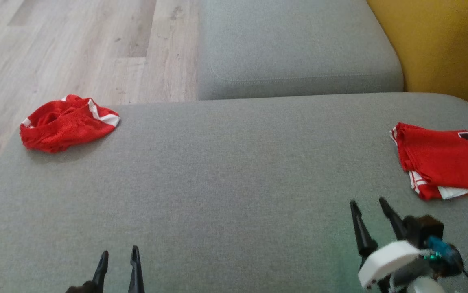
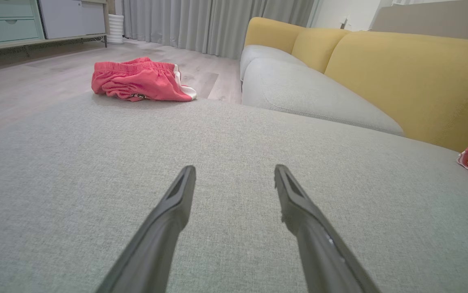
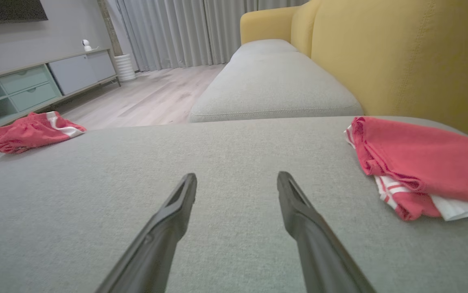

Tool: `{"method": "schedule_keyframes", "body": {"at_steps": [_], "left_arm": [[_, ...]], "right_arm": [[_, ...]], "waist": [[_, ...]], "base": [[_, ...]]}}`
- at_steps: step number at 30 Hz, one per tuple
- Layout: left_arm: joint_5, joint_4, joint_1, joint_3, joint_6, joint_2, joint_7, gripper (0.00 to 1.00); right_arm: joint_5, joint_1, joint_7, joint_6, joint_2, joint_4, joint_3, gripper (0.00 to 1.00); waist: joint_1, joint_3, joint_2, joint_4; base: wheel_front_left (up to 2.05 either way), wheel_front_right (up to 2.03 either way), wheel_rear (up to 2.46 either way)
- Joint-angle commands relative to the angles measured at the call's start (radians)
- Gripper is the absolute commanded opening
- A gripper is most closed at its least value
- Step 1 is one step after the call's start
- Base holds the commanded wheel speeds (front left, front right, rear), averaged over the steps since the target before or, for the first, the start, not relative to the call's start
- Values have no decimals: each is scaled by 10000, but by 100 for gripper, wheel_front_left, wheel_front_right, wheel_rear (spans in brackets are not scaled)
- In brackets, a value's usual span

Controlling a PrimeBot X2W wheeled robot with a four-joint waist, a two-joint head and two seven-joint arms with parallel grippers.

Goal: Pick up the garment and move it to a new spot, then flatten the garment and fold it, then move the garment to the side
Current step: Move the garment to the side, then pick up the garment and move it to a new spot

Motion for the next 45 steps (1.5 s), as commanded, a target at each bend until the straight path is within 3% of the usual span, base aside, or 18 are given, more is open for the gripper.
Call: {"method": "schedule_keyframes", "body": {"at_steps": [1, 9, 26, 35, 42, 45], "left_arm": [[-34, -267, -382, 325, -61, 25, -122, 100], [0, -325, -443, 243, -63, 143, -28, 100], [-37, -425, -537, 109, -8, 233, 136, 100], [73, -515, -765, 125, 64, 426, 219, 100], [115, -871, -827, 403, 230, 855, 288, 100], [38, -1159, -691, 714, 434, 933, 177, 100]], "right_arm": [[101, -266, -15, -7, -48, -472, 289, 100], [488, 717, -47, -7, -46, -1055, 345, 100], [423, 676, -153, -7, -46, -996, 367, 100], [539, 728, -328, -7, -45, -1084, 189, 100], [837, 474, -581, -7, -45, -946, 372, 100], [851, 93, -575, -7, -45, -930, 698, 100]], "waist": [[1, -56, -1, 40], [1, -193, -1, 90], [1, -82, -1, 159], [1, -54, -1, 1809], [1, 19, -1, 3835], [1, 394, -1, 4214]], "base": [[0, 0, 0], [0, 0, 0], [0, 0, 0], [0, 0, 0], [0, 0, 0], [0, 0, 0]]}}
